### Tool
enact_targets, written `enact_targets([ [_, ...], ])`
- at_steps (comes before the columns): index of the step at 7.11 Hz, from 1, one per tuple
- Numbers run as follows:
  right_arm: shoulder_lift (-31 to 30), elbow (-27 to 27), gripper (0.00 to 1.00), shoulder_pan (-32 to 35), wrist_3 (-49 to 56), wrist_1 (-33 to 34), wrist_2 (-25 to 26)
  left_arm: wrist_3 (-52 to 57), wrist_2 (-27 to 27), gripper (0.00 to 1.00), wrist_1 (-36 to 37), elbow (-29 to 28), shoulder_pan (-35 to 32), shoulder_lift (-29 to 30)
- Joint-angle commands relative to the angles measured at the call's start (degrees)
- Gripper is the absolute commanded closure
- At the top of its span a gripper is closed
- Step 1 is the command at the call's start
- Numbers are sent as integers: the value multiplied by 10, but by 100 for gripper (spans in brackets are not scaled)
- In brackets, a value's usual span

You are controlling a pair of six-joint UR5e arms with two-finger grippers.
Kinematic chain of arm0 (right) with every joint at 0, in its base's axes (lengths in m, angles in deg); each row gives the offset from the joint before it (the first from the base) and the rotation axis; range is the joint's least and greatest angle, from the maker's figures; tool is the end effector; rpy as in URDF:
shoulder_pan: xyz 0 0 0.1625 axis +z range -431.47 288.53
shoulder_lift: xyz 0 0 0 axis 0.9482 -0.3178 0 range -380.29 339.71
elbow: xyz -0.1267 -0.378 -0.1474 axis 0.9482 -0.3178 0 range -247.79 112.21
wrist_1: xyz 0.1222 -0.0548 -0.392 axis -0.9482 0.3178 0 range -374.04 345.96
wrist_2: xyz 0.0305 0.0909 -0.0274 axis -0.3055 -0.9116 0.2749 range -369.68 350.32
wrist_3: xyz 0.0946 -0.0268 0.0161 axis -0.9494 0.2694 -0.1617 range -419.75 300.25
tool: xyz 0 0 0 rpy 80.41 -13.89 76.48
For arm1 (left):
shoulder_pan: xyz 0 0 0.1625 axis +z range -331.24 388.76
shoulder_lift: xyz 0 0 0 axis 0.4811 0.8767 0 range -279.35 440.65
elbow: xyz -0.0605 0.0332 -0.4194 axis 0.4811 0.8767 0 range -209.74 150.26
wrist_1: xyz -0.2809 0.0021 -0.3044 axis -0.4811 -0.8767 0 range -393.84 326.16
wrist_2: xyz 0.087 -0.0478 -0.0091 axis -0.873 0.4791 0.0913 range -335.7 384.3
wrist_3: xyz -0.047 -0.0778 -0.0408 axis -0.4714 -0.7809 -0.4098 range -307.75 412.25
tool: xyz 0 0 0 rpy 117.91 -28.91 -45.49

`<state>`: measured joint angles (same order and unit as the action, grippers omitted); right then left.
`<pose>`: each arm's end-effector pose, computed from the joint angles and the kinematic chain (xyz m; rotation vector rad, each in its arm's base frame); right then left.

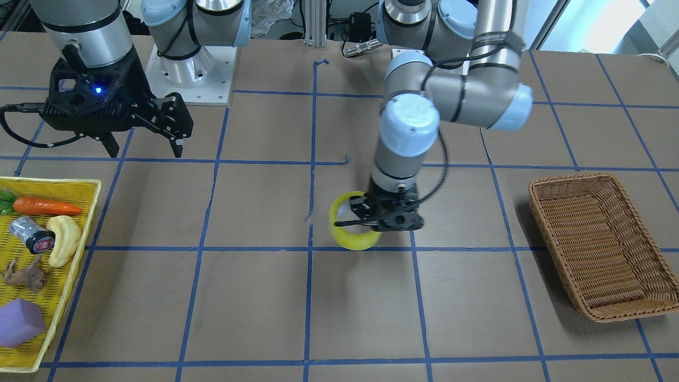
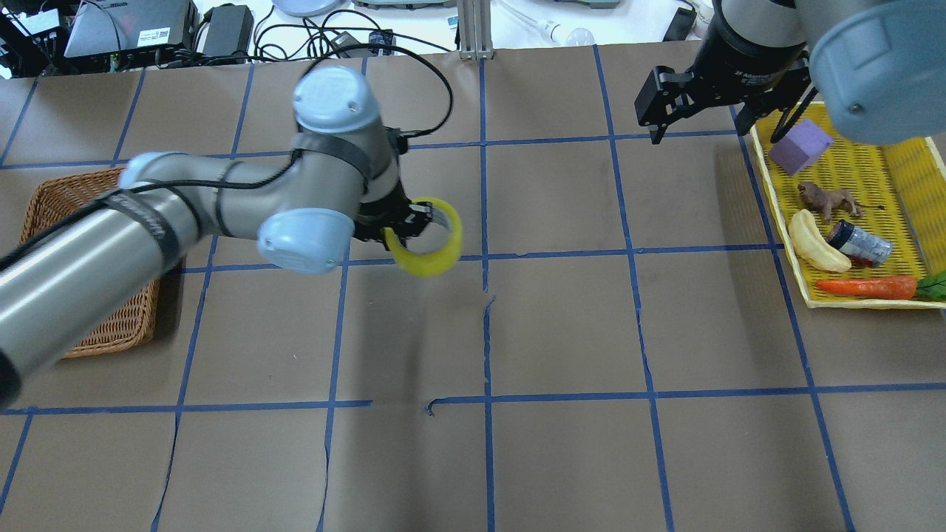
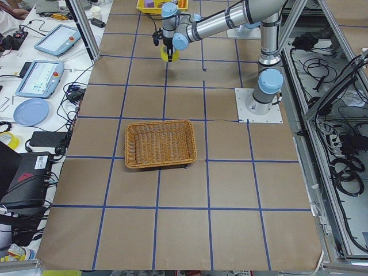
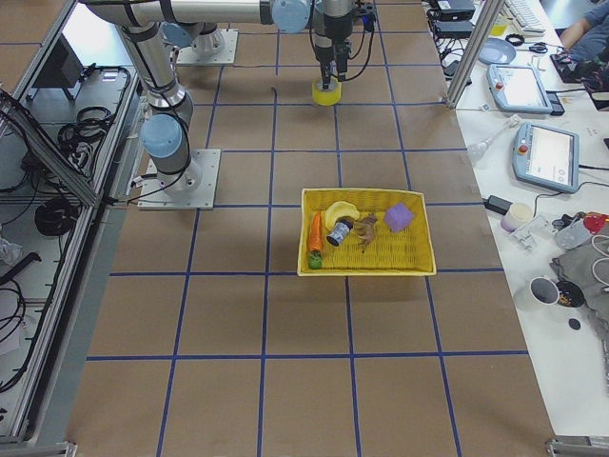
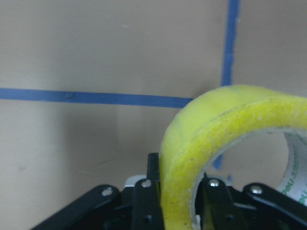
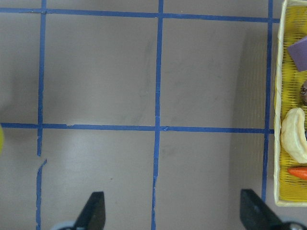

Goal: Transfer tape with both arms
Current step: 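Carry the tape roll with the left gripper over the wicker basket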

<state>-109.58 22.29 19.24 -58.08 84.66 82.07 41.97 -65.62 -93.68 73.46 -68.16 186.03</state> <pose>0.1366 -0.5083 0.4972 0.0610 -3.1020 0.2140 -0.1999 -0.5393 0.2879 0.0919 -3.1345 0.0426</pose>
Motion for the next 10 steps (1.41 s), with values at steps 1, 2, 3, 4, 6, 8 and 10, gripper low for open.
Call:
enact_targets([
  [1,0,-1,0,0,0,0,0,176,-3,100,-28,-6,165,-62],
  [2,0,-1,0,0,0,0,0,244,-18,100,-32,-12,234,-70],
  [3,0,-1,0,1,0,0,0,324,-15,100,-31,-19,327,-58],
  [4,0,-1,0,0,0,0,0,397,-13,100,-24,-19,402,-48],
  [6,1,0,0,1,0,0,0,469,-14,100,-2,-35,460,4],
  [8,1,1,0,1,0,0,0,474,17,100,37,-43,469,59],
  [10,2,1,0,2,0,1,0,473,18,80,89,-36,470,83],
])
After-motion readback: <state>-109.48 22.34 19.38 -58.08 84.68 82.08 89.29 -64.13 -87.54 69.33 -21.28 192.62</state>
